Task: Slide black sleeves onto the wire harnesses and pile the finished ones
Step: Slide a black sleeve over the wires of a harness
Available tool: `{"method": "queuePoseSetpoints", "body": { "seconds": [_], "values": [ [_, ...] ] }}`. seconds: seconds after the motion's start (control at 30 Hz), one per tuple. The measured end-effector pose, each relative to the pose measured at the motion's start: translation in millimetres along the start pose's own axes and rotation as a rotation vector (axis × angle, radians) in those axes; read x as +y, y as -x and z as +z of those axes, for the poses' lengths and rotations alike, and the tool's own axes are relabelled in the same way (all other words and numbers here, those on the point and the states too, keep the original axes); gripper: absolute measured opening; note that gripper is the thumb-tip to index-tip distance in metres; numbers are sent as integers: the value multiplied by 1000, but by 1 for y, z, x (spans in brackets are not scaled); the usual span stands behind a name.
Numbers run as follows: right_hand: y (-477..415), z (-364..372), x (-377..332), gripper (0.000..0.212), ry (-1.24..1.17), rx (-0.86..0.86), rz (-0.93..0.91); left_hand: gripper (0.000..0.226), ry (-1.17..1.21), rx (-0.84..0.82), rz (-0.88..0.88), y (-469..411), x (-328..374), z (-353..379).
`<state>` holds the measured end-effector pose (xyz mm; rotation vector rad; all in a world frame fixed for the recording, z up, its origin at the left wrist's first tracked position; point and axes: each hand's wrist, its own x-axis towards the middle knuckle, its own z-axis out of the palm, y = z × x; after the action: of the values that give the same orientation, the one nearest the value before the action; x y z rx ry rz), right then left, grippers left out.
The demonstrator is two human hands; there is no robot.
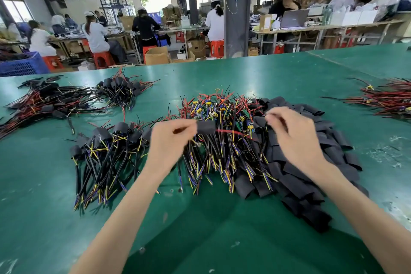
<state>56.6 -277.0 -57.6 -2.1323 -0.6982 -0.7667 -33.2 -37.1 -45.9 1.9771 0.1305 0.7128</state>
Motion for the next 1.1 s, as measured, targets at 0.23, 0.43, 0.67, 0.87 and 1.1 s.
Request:
{"method": "queuePoseSetpoints", "body": {
  "seconds": [0.23,0.43,0.67,0.87,1.1],
  "values": [
    [-4,-7,36,23,541,-394,383,21,73,500,-104,-33,-31,-67],
    [0,0,36,25,630,-487,358,38,-554,538,-239,-27,-67,-88],
    [1,4,37,33,690,-608,383,34,-937,497,-242,-22,-63,-74],
    [-4,3,41,45,573,-635,465,32,-775,424,-57,-26,-45,-42],
    [2,7,35,49,543,-439,374,27,-429,66,-186,-48,-34,27]
  ]
}}
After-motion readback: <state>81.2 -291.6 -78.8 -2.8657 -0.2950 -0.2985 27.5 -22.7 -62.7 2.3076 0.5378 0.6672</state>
